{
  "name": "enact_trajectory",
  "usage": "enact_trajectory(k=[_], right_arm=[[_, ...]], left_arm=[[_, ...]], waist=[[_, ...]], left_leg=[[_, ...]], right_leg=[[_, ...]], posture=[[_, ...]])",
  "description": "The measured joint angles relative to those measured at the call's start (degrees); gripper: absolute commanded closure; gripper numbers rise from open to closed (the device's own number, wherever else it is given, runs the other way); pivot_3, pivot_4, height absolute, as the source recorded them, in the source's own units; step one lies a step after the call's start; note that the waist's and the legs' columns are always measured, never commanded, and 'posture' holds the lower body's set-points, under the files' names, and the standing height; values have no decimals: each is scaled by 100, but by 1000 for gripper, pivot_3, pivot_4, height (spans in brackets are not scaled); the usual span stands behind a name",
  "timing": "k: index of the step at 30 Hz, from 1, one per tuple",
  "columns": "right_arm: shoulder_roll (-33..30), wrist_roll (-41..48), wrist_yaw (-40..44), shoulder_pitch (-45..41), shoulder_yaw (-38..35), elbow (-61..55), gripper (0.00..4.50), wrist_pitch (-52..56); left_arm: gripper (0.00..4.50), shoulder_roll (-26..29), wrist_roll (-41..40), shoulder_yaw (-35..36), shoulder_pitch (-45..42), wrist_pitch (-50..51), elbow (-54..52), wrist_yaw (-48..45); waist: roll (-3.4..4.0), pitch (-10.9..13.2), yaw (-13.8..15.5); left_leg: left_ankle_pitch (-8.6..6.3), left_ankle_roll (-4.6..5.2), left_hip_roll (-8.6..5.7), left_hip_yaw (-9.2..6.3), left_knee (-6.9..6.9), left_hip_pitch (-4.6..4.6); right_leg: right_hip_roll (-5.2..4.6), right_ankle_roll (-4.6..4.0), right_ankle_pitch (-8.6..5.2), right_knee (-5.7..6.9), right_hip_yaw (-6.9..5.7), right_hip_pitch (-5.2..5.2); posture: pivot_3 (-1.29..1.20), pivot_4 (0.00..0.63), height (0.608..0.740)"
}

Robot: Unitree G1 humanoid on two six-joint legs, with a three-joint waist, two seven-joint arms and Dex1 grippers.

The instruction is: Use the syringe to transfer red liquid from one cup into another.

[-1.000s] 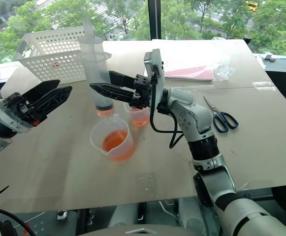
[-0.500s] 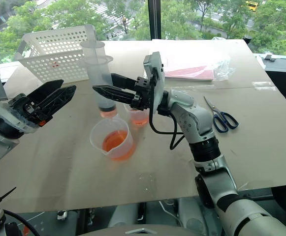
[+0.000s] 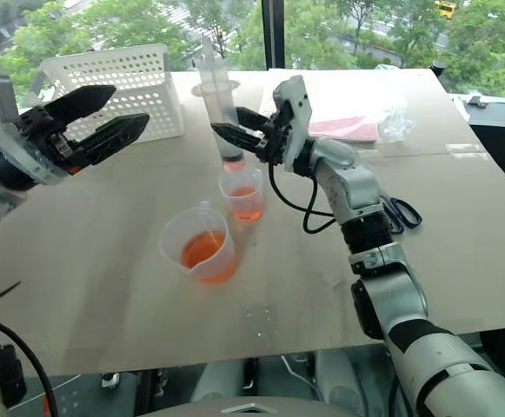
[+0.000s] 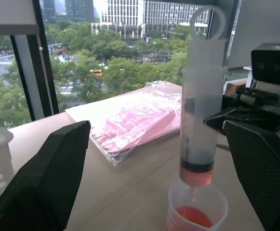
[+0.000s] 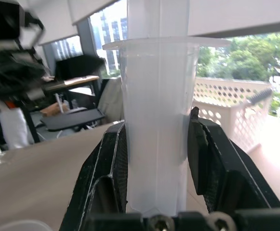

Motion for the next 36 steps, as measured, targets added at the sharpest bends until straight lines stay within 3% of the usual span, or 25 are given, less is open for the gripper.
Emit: enact_trajectory(k=[7, 11, 24, 31, 36], right_arm=[[179, -343, 374, -55, 9, 840, 3150, -880], [256, -335, 683, -21, 24, 792, 3150, -948], [239, -444, 800, 6, -18, 769, 3150, -1154], [250, -417, 655, -63, -189, 890, 3150, -1030], [257, -412, 678, -120, -245, 889, 3150, -993]], left_arm=[[0, 109, 1159, -1320, -1494, -484, 1363, -968], [0, -133, 1871, -1973, -2522, -995, 2453, -1712], [0, -704, 2721, -2386, -3608, -1572, 3959, -2845], [0, -150, 2997, -2378, -3621, -1588, 4215, -3498], [0, -164, 3105, -2278, -3522, -1574, 4408, -3492]], waist=[[2, 5, 2], [2, 5, 12], [2, 6, -16], [3, 7, -23], [-1, 9, 12]], left_leg=[[0, 0, 4, -7, -4, -6], [0, 0, 3, 0, -1, -7], [0, 0, 5, 0, 5, -9], [0, 0, 10, -1, 0, -8], [0, 0, 9, -1, 10, -11]], right_leg=[[8, 0, 0, -1, -8, -4], [6, 2, 0, -2, -2, -3], [8, 2, 1, 8, 1, -7], [13, 1, 0, 11, 1, -12], [10, 2, 0, 14, -1, -10]], posture=[[0, 150, 740], [0, 150, 740], [0, 150, 740], [0, 150, 740], [0, 150, 740]])
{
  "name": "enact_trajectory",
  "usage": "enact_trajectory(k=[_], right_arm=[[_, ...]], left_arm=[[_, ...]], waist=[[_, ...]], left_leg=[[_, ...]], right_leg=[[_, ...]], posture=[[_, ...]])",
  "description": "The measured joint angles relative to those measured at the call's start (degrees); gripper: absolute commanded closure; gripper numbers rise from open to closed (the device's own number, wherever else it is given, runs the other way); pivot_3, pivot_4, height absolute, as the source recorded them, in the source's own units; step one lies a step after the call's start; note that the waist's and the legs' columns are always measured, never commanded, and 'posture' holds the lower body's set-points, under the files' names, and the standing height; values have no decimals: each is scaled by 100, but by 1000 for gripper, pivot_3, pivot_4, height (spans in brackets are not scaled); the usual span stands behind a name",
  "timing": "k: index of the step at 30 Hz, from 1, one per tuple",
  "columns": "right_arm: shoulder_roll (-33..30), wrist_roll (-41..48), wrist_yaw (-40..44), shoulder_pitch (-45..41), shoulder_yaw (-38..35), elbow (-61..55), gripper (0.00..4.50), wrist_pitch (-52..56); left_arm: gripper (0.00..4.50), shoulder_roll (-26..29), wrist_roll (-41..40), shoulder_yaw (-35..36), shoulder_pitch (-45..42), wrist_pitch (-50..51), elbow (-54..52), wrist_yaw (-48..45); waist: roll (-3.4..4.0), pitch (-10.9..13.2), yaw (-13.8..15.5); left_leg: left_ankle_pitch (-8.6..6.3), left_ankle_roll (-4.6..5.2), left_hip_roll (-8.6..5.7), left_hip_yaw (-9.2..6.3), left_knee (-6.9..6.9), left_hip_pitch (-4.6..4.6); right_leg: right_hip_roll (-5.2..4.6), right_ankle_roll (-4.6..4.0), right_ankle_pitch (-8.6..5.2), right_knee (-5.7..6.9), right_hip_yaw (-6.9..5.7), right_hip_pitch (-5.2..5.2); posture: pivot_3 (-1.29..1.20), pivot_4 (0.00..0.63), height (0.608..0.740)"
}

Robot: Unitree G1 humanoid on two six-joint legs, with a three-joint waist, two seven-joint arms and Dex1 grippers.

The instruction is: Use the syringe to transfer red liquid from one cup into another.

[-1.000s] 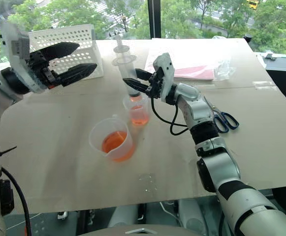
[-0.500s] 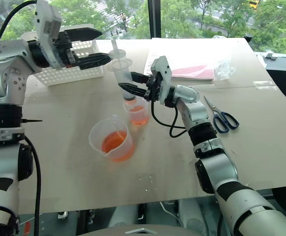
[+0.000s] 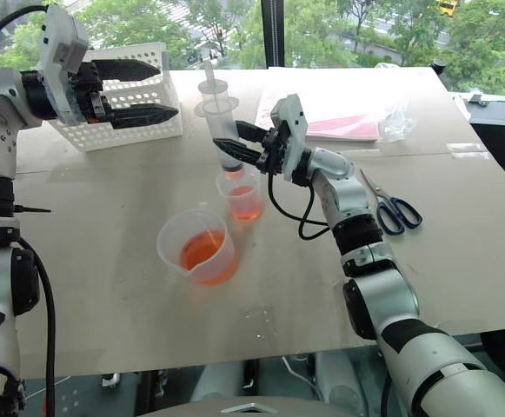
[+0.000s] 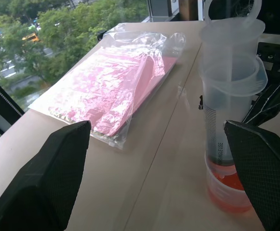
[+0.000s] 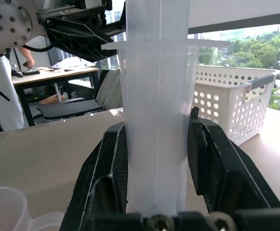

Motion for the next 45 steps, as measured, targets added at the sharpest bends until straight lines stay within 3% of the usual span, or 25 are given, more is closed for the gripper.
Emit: enact_trajectory(k=[19, 22, 30, 45], right_arm=[[-39, -263, 101, -37, 189, -12, 3150, -83], [-45, -265, 105, -27, 212, -72, 3150, -80], [-70, -255, -8, 44, 203, -253, 3150, 40], [-318, -284, 105, 237, 536, -938, 3150, 585]], left_arm=[[0, -745, -140, 231, -536, 217, -15, 371], [837, -871, -140, 226, -527, 204, -39, 371], [4443, -1029, -227, 181, -383, 205, -363, 123], [4443, -1033, -522, 450, 542, 452, -1655, 162]], waist=[[0, 0, -30], [0, 0, -19], [0, 0, -26], [0, 0, -21]], left_leg=[[0, 0, -1, 1, -1, 2], [0, 0, -1, 0, -1, 1], [0, 0, -1, 1, -1, 1], [0, -1, -2, 0, 1, 2]], right_leg=[[0, 0, 0, 3, 1, 0], [0, 0, 0, 3, 1, 0], [0, 0, 0, 4, 2, 0], [-1, 0, 0, 6, 3, 1]], posture=[[0, 150, 740], [0, 150, 740], [0, 150, 740], [0, 150, 740]])
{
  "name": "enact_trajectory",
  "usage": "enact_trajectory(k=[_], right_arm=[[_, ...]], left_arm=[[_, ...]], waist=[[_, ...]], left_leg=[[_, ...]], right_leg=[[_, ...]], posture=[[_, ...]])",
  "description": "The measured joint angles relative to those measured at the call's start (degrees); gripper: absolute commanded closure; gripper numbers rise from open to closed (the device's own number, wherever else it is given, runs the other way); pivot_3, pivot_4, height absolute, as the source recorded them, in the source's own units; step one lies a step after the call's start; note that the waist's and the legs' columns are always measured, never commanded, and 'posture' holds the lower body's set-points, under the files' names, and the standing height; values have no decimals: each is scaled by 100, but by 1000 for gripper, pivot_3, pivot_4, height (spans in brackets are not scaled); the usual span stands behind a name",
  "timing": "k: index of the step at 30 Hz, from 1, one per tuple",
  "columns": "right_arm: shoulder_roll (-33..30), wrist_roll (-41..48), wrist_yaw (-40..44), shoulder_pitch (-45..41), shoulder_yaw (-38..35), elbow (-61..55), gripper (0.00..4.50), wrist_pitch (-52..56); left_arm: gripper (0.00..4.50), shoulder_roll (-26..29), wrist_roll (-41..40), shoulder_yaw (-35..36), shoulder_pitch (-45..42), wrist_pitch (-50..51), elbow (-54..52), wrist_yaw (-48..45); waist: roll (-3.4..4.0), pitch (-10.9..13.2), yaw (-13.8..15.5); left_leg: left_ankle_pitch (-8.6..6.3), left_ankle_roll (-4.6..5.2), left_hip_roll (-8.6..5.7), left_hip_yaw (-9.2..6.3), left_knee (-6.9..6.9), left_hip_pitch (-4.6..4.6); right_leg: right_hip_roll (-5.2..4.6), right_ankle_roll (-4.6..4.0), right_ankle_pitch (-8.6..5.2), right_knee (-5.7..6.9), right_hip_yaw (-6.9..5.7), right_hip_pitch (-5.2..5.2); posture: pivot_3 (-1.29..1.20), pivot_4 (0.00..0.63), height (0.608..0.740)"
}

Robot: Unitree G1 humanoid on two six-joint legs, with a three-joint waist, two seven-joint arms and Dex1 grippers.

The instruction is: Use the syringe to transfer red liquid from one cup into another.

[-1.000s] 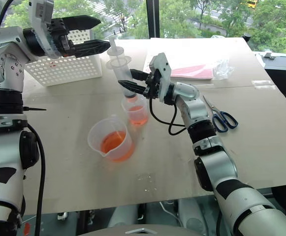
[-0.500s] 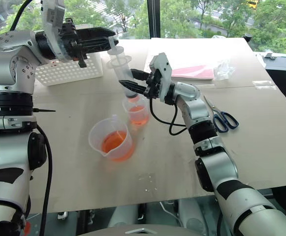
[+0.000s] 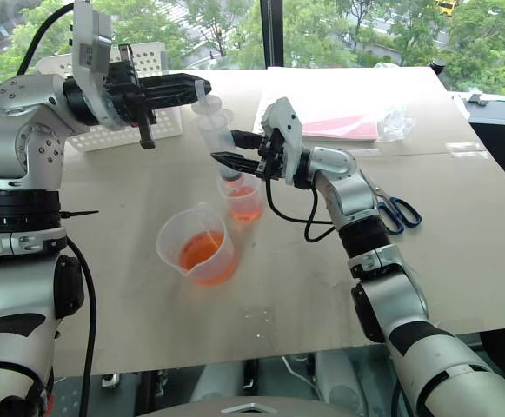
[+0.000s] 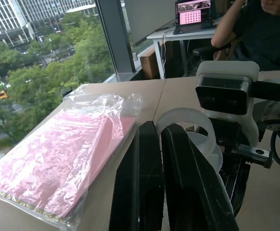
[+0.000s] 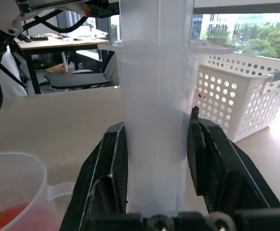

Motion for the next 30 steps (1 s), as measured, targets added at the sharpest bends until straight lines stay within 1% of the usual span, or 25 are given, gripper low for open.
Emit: enact_trajectory(k=[8, 19, 23, 26, 29, 30], right_arm=[[-111, 2, 4, 70, 86, -352, 3150, 403], [-201, 64, -10, 69, 89, -635, 3150, 804], [-204, 157, -114, 45, 28, -844, 3150, 873], [-193, 294, -204, -26, -58, -991, 3150, 923], [-191, 435, -308, -124, -206, -1048, 3150, 976], [-177, 534, -367, -188, -333, -1097, 3150, 1008]], left_arm=[[4443, -23, -28, 32, 428, -25, -439, 199], [4443, -32, -45, 32, 595, -63, -589, 350], [4443, -125, -424, 359, 603, 319, -681, 599], [3524, 51, -952, 660, 637, 953, -932, 681], [2267, 274, -1389, 928, 843, 1488, -1251, 796], [1934, 354, -1505, 1039, 965, 1727, -1350, 944]], waist=[[0, 0, 4], [0, 0, 7], [-1, 0, 3], [0, 0, -22], [0, 0, -20], [1, 0, -9]], left_leg=[[0, 0, 0, 0, 1, 0], [0, 0, 0, 0, 1, 0], [0, 0, 0, -2, 1, 0], [0, 0, 1, -2, 0, 1], [0, 0, 3, -3, -1, 1], [0, 0, 3, -3, -1, 2]], right_leg=[[0, 0, 0, 1, 0, 0], [0, 0, 0, -1, 0, 0], [0, 0, 0, 0, 0, 0], [1, 0, 0, 0, 1, 0], [1, 0, 0, -1, 0, 0], [0, 0, 0, -1, -1, 0]], posture=[[0, 150, 740], [0, 150, 740], [0, 150, 740], [0, 150, 740], [0, 150, 740], [0, 150, 740]])
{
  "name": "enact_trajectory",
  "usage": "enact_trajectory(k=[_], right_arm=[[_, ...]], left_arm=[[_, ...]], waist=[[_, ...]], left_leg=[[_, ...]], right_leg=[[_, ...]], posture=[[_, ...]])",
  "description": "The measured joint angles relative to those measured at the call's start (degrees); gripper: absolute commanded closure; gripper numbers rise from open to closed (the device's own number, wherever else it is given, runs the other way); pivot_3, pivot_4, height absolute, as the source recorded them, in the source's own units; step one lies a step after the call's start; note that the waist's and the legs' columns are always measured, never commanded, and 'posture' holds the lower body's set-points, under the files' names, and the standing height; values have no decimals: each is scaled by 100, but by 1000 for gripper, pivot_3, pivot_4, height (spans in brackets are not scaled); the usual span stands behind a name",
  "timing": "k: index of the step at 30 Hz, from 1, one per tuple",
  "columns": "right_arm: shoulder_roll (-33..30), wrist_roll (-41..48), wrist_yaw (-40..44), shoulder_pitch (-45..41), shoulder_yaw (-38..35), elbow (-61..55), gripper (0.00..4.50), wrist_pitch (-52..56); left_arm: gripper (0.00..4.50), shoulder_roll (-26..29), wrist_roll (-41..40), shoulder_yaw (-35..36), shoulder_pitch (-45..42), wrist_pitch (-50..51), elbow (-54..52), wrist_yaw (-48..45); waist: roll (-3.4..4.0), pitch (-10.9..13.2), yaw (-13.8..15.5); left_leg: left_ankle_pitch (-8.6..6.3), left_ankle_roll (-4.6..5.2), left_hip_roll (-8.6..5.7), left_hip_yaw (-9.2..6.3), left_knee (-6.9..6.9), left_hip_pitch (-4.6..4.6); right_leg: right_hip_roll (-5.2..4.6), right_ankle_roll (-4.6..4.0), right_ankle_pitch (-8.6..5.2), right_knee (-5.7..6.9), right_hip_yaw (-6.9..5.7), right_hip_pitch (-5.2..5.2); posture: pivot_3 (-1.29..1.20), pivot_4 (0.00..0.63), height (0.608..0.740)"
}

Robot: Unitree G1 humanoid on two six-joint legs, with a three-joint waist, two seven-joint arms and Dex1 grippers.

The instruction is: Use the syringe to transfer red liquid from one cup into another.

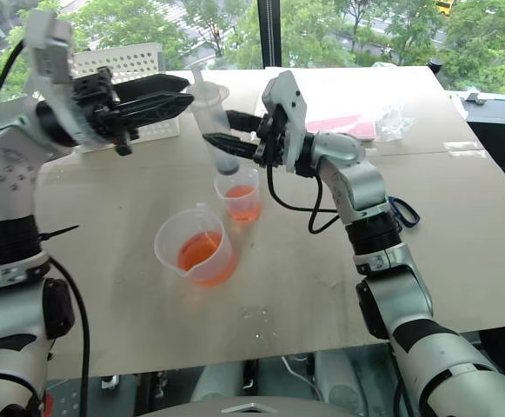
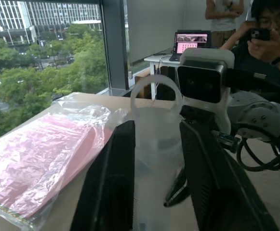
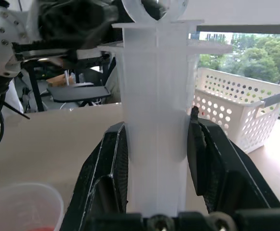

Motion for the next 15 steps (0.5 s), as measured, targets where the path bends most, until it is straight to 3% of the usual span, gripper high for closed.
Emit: enact_trajectory(k=[2, 9, 15], right_arm=[[50, 190, -135, -137, -121, -120, 3150, 149], [-222, 1140, -786, -389, -787, -504, 3150, 1575], [-1750, 2457, -992, -278, -1400, -1652, 3150, 3848]], left_arm=[[1088, 9, -393, 409, 329, 514, -163, 447], [1088, -167, -2050, 1817, 1433, 1615, -1189, 1841], [1088, -182, -2984, 2060, 2624, 1793, -2198, 2401]], waist=[[-1, 0, 2], [-3, -1, 35], [-4, -1, 162]], left_leg=[[0, 0, 1, -2, 2, 0], [0, 0, 0, -6, 1, -1], [-1, 1, -16, -5, -1, 0]], right_leg=[[-1, 0, 0, 2, -1, 0], [-26, 0, 0, -2, -9, 4], [-33, -1, -1, -14, -16, 11]], posture=[[0, 150, 740], [0, 150, 740], [0, 150, 740]])
